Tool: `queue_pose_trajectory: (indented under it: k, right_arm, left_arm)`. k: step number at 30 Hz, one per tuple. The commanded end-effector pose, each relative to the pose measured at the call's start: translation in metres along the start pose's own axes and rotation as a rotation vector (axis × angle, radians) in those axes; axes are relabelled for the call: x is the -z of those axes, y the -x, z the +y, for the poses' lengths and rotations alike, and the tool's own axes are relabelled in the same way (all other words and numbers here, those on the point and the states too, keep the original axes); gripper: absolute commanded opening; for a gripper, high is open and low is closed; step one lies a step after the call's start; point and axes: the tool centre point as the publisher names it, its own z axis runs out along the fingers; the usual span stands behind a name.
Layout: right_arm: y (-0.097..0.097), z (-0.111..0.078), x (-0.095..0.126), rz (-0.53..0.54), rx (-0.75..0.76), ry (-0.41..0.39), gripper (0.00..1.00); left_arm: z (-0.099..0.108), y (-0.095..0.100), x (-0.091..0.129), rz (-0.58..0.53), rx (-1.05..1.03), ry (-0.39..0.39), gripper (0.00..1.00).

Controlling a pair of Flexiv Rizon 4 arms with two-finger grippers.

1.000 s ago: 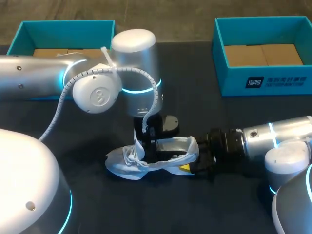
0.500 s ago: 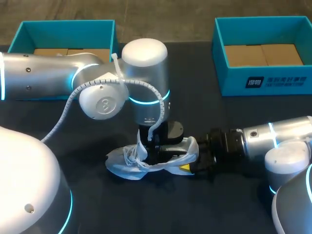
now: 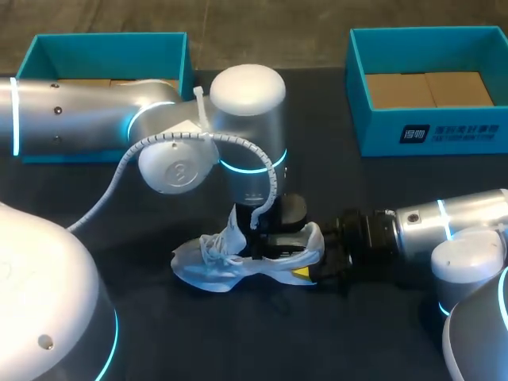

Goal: Take the shoe out of the shoebox, open the shoe tongue, remove and reinsert the insole, then place the shoe into the shoebox

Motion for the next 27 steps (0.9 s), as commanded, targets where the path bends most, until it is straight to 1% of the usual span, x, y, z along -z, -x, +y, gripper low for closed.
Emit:
queue_pose_trajectory:
  k: [1,6,11,15,16,18,19,22,23,24,27]
  right_arm:
    - [0.000,0.000,-0.001,0.000,-0.001,-0.006,0.00]
    - [0.000,0.000,-0.001,0.000,-0.001,-0.006,0.00]
    - [0.000,0.000,-0.001,0.000,-0.001,-0.006,0.00]
    - [0.000,0.000,-0.001,0.000,-0.001,-0.006,0.00]
    - [0.000,0.000,-0.001,0.000,-0.001,-0.006,0.00]
    - [0.000,0.000,-0.001,0.000,-0.001,-0.006,0.00]
    - [0.000,0.000,-0.001,0.000,-0.001,-0.006,0.00]
    - [0.000,0.000,-0.001,0.000,-0.001,-0.006,0.00]
    - [0.000,0.000,-0.001,0.000,-0.001,-0.006,0.00]
    - [0.000,0.000,-0.001,0.000,-0.001,-0.006,0.00]
    - [0.000,0.000,-0.001,0.000,-0.001,-0.006,0.00]
  left_arm:
    - [0.006,-0.004,-0.009,-0.033,-0.013,-0.021,0.42]
    - [0.006,0.000,-0.011,-0.097,-0.020,-0.015,0.41]
    - [0.006,0.012,-0.016,-0.164,-0.015,0.010,0.40]
    - [0.007,0.023,-0.013,-0.194,0.004,0.024,0.38]
    - [0.008,0.027,-0.010,-0.211,0.009,0.034,0.31]
    - [0.010,0.031,-0.007,-0.214,0.012,0.031,0.25]
    - [0.011,0.034,-0.006,-0.228,0.017,0.039,0.17]
    - [0.013,0.039,-0.002,-0.227,0.020,0.038,0.06]
    - [0.014,0.039,-0.001,-0.219,0.022,0.026,0.02]
    - [0.014,0.040,0.002,-0.209,0.021,0.012,0.00]
    - [0.015,0.038,0.008,-0.198,0.018,-0.012,0.00]
